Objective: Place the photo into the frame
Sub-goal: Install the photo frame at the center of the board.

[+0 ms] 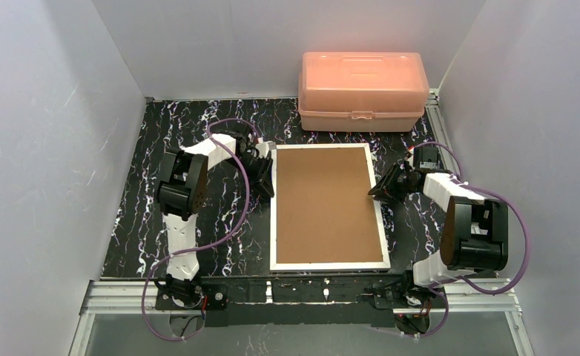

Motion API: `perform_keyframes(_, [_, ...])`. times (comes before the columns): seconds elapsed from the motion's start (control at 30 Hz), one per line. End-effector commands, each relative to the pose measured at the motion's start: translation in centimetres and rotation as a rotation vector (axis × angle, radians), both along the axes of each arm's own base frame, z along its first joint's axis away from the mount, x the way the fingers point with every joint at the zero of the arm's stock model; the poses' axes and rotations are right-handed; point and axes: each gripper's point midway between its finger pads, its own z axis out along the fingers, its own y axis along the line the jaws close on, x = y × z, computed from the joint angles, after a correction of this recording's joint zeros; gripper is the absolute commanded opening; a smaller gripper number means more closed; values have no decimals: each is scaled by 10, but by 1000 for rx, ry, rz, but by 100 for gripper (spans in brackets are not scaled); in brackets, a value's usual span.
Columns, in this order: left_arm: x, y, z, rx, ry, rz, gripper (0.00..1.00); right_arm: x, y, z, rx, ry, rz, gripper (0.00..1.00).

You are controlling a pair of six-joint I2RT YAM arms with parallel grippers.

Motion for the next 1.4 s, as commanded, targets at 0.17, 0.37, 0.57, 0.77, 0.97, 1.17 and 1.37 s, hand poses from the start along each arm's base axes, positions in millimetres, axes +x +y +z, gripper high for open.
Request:
perform_keyframes(0.17, [4, 0, -3, 32, -24, -28, 23, -2, -3, -14, -23, 24, 21, 36])
perform_keyframes(0.37, [3, 1, -3, 37, -33, -37, 21, -4, -2, -19, -18, 40, 26, 35])
perform_keyframes(0.57, [3, 0, -2, 34, -36, -41, 19, -6, -2, -24, -15, 62, 33, 34])
perform_keyframes(0.77, [3, -1, -1, 29, -37, -43, 19, -5, -2, -25, -19, 70, 34, 33])
perform_keyframes(0.97, [3, -1, -1, 28, -43, -49, 18, -6, -3, -29, -42, 82, 43, 32])
perform_keyframes(1.17, [4, -2, 0, 23, -45, -47, 17, -8, 0, -33, -62, 96, 59, 32])
perform_keyframes(1.37, [4, -3, 0, 21, -48, -51, 16, -9, 1, -35, -61, 101, 57, 32])
